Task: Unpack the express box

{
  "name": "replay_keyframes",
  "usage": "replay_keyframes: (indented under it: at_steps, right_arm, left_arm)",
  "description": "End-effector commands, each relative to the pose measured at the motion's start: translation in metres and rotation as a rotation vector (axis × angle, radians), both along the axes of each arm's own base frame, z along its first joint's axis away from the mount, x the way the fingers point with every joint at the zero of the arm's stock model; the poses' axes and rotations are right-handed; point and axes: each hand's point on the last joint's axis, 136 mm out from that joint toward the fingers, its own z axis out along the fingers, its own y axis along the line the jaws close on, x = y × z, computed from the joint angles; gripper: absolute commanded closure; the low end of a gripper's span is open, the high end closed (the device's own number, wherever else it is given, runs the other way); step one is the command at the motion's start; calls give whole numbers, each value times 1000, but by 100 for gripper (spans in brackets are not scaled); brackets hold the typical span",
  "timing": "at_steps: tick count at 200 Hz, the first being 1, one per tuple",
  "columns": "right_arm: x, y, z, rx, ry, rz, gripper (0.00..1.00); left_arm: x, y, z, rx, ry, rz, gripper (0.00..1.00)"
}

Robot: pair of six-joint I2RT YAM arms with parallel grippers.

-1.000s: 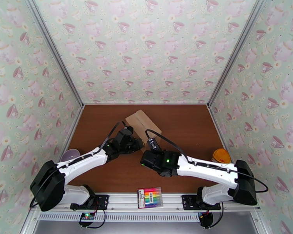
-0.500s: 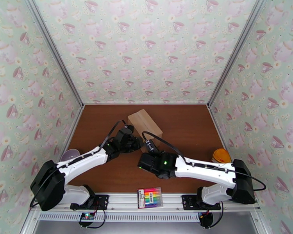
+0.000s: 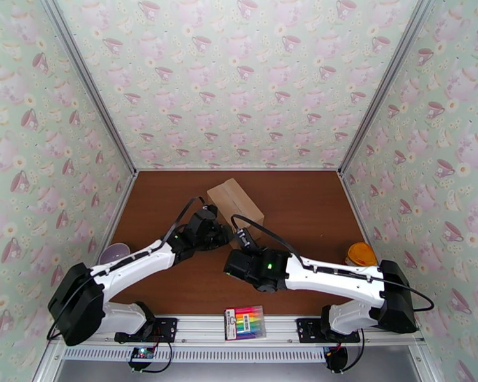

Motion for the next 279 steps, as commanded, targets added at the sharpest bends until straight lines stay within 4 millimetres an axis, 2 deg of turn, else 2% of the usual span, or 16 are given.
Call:
replay_keyframes:
  at_steps: [1, 24, 54, 62, 64, 70, 109, 135, 162, 204, 279]
  right_arm:
    - [-2, 8, 4, 32, -8, 12, 100]
    - [-2, 7, 4, 34, -9, 10, 100]
    - [-1, 7, 5, 38, -14, 9, 100]
    - [-1, 7, 5, 40, -14, 9, 100]
    - [-1, 7, 6, 42, -16, 9, 100]
    - [-1, 7, 6, 42, -17, 8, 100]
    - [-2, 7, 6, 64, -15, 8, 100]
    - [-2, 7, 7, 68, -17, 7, 100]
    - [-2, 7, 8, 70, -19, 6, 100]
    - [-2, 6, 8, 76, -17, 1, 100]
    - [-6, -2, 6, 71, 0, -20, 100]
  left_arm:
    - [4, 8, 30, 29, -79, 4, 71]
    - [8, 17, 39, 63, -108, 16, 71]
    - [17, 16, 52, 78, -147, 13, 70]
    - [19, 17, 48, 94, -144, 12, 70]
    - [23, 15, 58, 83, -163, 12, 70]
    - [27, 14, 64, 84, -178, 15, 70]
    - [60, 11, 78, 94, -226, 25, 70]
    - [79, -4, 86, 71, -249, 1, 70]
    - [92, -23, 82, 50, -242, -32, 70]
    - [101, -31, 60, 60, -211, -39, 71]
    - [107, -8, 36, 112, -176, 18, 72]
